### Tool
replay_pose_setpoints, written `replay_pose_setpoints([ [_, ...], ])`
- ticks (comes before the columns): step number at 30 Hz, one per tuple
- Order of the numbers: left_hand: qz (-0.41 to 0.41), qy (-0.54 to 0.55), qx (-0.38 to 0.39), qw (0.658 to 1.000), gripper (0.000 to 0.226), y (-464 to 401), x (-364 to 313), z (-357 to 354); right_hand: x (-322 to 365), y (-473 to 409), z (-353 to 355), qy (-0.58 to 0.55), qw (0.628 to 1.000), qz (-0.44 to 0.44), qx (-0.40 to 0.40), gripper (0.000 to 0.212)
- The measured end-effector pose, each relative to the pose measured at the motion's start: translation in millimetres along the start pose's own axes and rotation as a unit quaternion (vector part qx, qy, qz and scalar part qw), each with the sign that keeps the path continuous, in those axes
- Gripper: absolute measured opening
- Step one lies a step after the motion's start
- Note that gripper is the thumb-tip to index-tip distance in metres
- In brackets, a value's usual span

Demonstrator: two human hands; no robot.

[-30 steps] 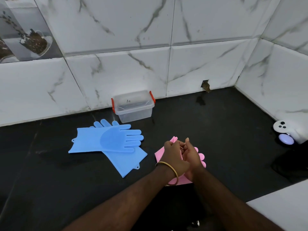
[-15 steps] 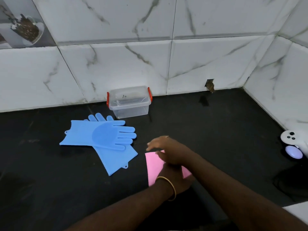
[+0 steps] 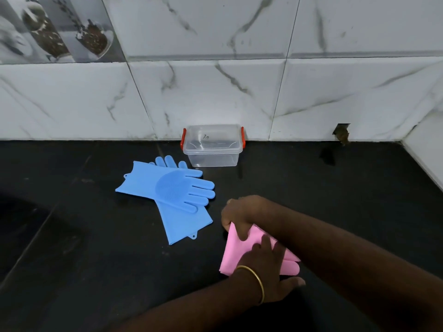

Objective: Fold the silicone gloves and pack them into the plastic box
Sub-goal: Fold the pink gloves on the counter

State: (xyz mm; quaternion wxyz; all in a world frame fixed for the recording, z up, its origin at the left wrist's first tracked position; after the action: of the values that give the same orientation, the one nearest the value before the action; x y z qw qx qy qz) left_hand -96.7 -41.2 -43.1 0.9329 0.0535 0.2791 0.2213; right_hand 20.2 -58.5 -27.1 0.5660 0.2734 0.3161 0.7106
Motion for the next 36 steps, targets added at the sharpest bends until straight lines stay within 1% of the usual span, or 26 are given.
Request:
replay_pose_setpoints([
  [3, -0.006, -0.033, -0.003, 0.999, 0.088, -3.1, -0.9, 12.4, -18.8, 12.6, 3.5, -0.109, 0.993, 0.008, 0.033, 0.024],
  [7, -0.036, 0.02, -0.089, 0.995, 0.073, -9.0, -15.1, 41.7, -58.9, 52.8, 25.0, -0.191, 0.981, 0.021, -0.036, 0.015],
  [9, -0.048, 0.095, -0.107, 0.989, 0.066, -13.7, -24.2, 50.6, -79.2, 79.4, 37.2, -0.203, 0.974, 0.027, -0.1, 0.015],
  [10, -0.03, 0.169, -0.104, 0.98, 0.067, -16.4, -25.4, 52.0, -88.5, 93.4, 42.4, -0.209, 0.968, 0.025, -0.137, 0.016],
  [11, 0.001, 0.287, -0.096, 0.953, 0.072, -17.8, -25.6, 52.1, -96.9, 107.8, 46.8, -0.216, 0.959, 0.022, -0.18, 0.016],
  [12, 0.047, 0.441, -0.086, 0.892, 0.08, -19.0, -23.5, 49.8, -104.0, 121.9, 50.1, -0.228, 0.947, 0.016, -0.226, 0.018],
  [13, 0.086, 0.595, -0.075, 0.795, 0.088, -21.1, -21.1, 46.3, -109.4, 136.1, 52.2, -0.242, 0.932, 0.01, -0.27, 0.019],
  [14, 0.105, 0.716, -0.078, 0.686, 0.099, -22.8, -18.1, 46.5, -112.2, 148.5, 53.2, -0.251, 0.916, 0.01, -0.312, 0.02],
  [15, 0.111, 0.797, -0.097, 0.586, 0.11, -23.3, -11.0, 49.2, -112.5, 158.0, 51.8, -0.247, 0.904, 0.013, -0.35, 0.019],
  [16, 0.113, 0.849, -0.124, 0.501, 0.117, -23.8, -2.3, 54.1, -112.5, 165.6, 48.6, -0.23, 0.891, 0.013, -0.391, 0.017],
  [17, 0.111, 0.883, -0.149, 0.432, 0.12, -23.7, 7.2, 60.7, -111.3, 171.2, 44.2, -0.207, 0.878, 0.013, -0.432, 0.016],
  [18, 0.107, 0.904, -0.17, 0.377, 0.117, -22.6, 14.9, 67.5, -109.4, 174.0, 37.7, -0.189, 0.864, 0.015, -0.466, 0.015],
  [19, 0.103, 0.916, -0.185, 0.342, 0.109, -22.3, 18.9, 75.3, -109.1, 174.8, 29.6, -0.184, 0.854, 0.015, -0.486, 0.014],
  [20, 0.106, 0.914, -0.195, 0.34, 0.095, -21.9, 21.2, 82.1, -110.1, 174.4, 20.8, -0.192, 0.846, 0.013, -0.497, 0.014],
  [21, 0.128, 0.899, -0.202, 0.368, 0.078, -21.6, 24.1, 85.3, -110.2, 173.4, 11.9, -0.204, 0.837, 0.012, -0.507, 0.017],
  [23, 0.197, 0.848, -0.208, 0.446, 0.055, -21.0, 29.6, 83.7, -109.3, 170.8, -5.1, -0.229, 0.819, 0.014, -0.527, 0.02],
  [26, 0.231, 0.794, -0.205, 0.524, 0.042, -20.8, 31.0, 80.6, -114.8, 169.5, -30.1, -0.349, 0.752, 0.009, -0.558, 0.024],
  [27, 0.223, 0.782, -0.209, 0.544, 0.041, -21.6, 31.5, 82.2, -121.0, 166.5, -41.8, -0.426, 0.731, -0.018, -0.533, 0.035],
  [28, 0.212, 0.771, -0.214, 0.561, 0.042, -22.5, 31.9, 84.0, -126.2, 161.6, -56.9, -0.518, 0.713, -0.051, -0.469, 0.053],
  [29, 0.198, 0.764, -0.22, 0.574, 0.043, -24.2, 32.8, 86.3, -126.8, 154.9, -73.9, -0.621, 0.689, -0.072, -0.367, 0.076],
  [30, 0.183, 0.761, -0.224, 0.581, 0.045, -25.5, 34.2, 87.7, -121.0, 147.5, -92.0, -0.73, 0.635, -0.067, -0.245, 0.093],
  [31, 0.17, 0.762, -0.224, 0.584, 0.046, -27.4, 36.1, 87.4, -110.4, 142.4, -105.7, -0.823, 0.551, -0.038, -0.133, 0.096],
  [32, 0.158, 0.764, -0.22, 0.586, 0.048, -28.7, 38.3, 85.7, -102.4, 137.9, -113.3, -0.882, 0.468, -0.001, -0.057, 0.086],
  [33, 0.151, 0.763, -0.212, 0.592, 0.048, -28.9, 40.0, 82.9, -94.9, 136.1, -115.4, -0.915, 0.404, 0.021, -0.004, 0.075],
  [34, 0.152, 0.758, -0.201, 0.601, 0.048, -28.2, 41.4, 79.0, -90.7, 133.1, -117.8, -0.933, 0.359, 0.03, 0.022, 0.073],
  [36, 0.178, 0.736, -0.185, 0.626, 0.044, -25.4, 43.5, 68.5, -89.6, 124.6, -123.2, -0.952, 0.306, 0.014, 0.016, 0.067],
])
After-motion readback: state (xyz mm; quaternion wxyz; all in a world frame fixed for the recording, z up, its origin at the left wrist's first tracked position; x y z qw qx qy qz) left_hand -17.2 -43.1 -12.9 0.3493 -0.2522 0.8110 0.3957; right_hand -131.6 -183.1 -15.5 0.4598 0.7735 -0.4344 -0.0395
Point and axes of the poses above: each hand's wrist, its own y-axis away from the middle knuckle, its own z-axis out of the back of the hand, x = y × z, the point moved 6 cm from there along -y, towards the middle knuckle, and after that the axes turned 10 degrees about -z, right-handed, at the moved point
